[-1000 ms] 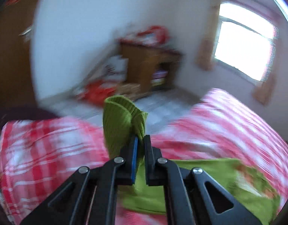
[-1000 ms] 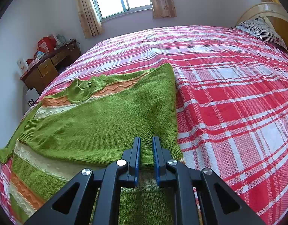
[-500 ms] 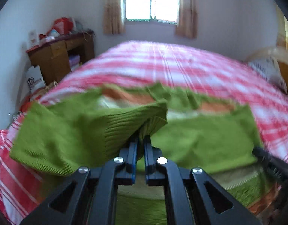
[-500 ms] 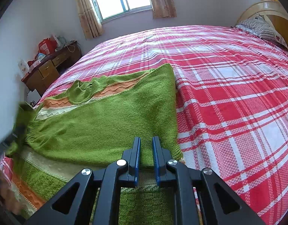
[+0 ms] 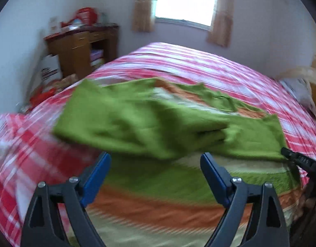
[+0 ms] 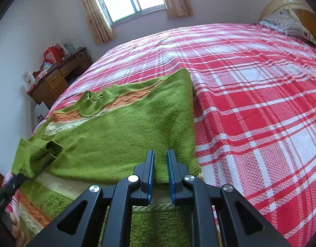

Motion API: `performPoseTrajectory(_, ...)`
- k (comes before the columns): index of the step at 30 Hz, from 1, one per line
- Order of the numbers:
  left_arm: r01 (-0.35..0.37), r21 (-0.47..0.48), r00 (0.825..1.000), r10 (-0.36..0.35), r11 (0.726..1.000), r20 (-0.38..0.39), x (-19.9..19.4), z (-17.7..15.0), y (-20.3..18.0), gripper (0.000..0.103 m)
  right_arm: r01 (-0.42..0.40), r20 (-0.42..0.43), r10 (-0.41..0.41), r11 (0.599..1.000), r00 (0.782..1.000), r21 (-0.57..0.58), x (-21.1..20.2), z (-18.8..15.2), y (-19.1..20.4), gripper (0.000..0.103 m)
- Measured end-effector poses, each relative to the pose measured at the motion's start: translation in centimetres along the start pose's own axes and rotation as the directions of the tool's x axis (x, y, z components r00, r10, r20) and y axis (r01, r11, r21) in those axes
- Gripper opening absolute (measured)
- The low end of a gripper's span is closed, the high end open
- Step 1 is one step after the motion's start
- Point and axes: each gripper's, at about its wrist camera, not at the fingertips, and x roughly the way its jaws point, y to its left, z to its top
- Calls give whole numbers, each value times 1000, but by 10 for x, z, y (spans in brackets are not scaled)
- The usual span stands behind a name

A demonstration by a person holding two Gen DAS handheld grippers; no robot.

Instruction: Fold small clothes

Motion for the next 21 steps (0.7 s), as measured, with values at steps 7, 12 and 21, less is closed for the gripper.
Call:
performPoseTrajectory(7, -83, -91, 996, 81, 992, -29, 16, -25, 39, 92, -214, 16, 213, 976, 977, 38, -19, 7, 67, 78)
performPoseTrajectory(12, -61, -68, 998, 60, 996, -16, 17, -26, 34, 103, -293, -16, 294, 945, 956, -144, 0, 8, 149, 70)
performPoseTrajectory(21, -45, -70, 999, 45, 997, -2, 17, -29, 38, 103, -228, -149, 193, 937, 970, -264, 73, -3, 208, 8)
